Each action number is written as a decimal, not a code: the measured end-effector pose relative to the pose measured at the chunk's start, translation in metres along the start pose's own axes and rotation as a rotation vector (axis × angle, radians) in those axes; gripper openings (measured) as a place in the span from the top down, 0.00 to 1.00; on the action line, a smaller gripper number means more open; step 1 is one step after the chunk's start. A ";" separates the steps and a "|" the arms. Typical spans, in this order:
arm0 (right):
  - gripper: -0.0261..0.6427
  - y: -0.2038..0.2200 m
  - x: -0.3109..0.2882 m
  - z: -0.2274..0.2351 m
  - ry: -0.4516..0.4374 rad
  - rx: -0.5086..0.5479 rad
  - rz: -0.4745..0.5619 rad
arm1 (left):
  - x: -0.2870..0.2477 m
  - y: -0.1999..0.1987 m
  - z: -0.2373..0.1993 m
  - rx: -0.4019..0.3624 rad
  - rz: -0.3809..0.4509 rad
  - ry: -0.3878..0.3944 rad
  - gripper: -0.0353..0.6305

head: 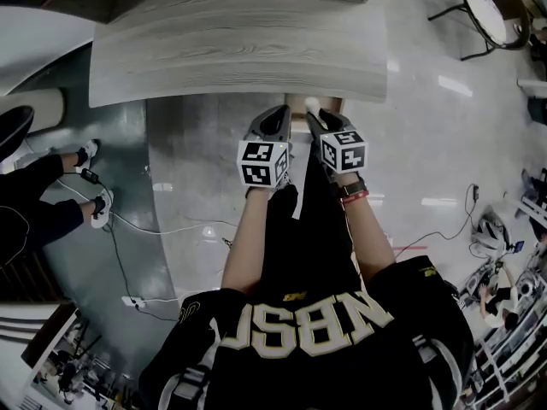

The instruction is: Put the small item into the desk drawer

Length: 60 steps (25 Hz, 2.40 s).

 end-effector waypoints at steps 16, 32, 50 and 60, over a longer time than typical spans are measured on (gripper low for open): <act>0.77 0.063 -0.080 0.022 -0.018 0.462 -0.266 | -0.011 0.049 -0.019 0.049 -0.065 -0.054 0.93; 0.77 0.100 -0.143 0.062 0.004 0.564 -0.448 | -0.012 0.080 -0.041 0.083 -0.094 -0.096 0.93; 0.75 0.079 -0.100 0.045 0.055 0.420 -0.394 | 0.015 0.053 -0.051 0.090 -0.053 -0.105 0.93; 0.75 0.022 -0.018 0.026 0.116 0.250 -0.216 | 0.041 -0.006 -0.037 0.064 0.025 -0.074 0.93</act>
Point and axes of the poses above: the fingertips, and each gripper's own axes: x backward along the fingers, z to its right, y out of its underside, the point moved 5 cm from there along x, backward along the fingers, and after that the axes turned 1 degree about x, right-handed, at the moved point
